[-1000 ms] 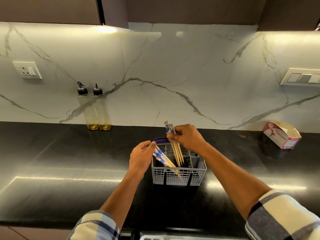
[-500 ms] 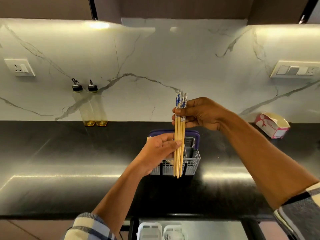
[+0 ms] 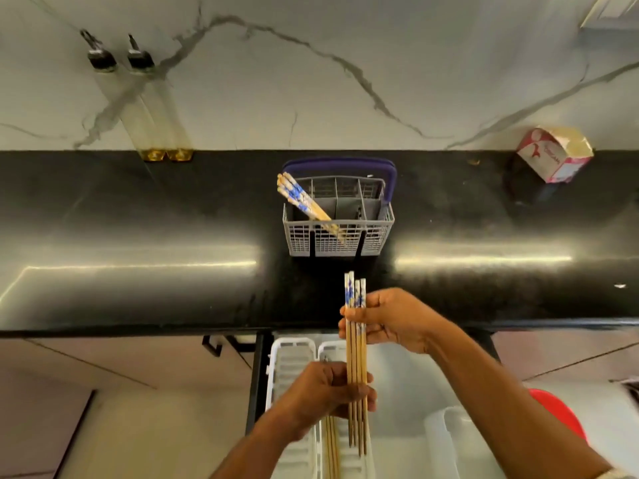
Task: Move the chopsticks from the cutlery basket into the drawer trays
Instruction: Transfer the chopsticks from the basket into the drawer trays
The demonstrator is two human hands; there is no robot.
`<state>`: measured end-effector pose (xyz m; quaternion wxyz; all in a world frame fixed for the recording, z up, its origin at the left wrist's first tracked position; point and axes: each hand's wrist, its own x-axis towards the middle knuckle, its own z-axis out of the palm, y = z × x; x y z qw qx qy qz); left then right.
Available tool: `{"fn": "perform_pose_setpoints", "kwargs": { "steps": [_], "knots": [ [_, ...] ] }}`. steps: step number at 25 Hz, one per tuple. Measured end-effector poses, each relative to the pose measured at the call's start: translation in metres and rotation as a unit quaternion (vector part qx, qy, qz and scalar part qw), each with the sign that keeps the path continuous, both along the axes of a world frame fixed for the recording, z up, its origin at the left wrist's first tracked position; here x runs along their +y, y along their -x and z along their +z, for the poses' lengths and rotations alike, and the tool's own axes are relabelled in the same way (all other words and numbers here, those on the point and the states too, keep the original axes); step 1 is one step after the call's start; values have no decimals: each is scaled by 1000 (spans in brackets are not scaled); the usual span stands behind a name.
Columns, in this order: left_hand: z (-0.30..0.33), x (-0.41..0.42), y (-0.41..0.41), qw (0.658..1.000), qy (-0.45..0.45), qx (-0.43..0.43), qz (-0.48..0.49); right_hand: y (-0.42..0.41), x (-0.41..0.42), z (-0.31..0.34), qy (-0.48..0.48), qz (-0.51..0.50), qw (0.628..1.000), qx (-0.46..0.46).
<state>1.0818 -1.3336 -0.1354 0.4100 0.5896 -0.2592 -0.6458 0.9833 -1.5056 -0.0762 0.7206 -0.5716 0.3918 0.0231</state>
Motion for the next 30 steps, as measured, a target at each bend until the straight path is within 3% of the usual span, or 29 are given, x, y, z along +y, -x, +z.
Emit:
{"fn": "perform_pose_setpoints", "kwargs": {
  "steps": [6,11,21,25,30],
  "knots": [
    [-78,31,27,992,-119,36,31,26,43,-100,-68,-18,997,40],
    [-119,42,31,981,-185,38,35,28,53,-144,-76,-37,994,62],
    [-114,44,49,967,-200,-157,6,6,44,-170,38,-35,990,128],
    [-121,57,48,966,-208,-147,-35,5,53,-187,57,-50,980,185],
    [-123,58,44,969,-227,-92,-18,-11,50,-197,78,-41,962,259]
  ]
}}
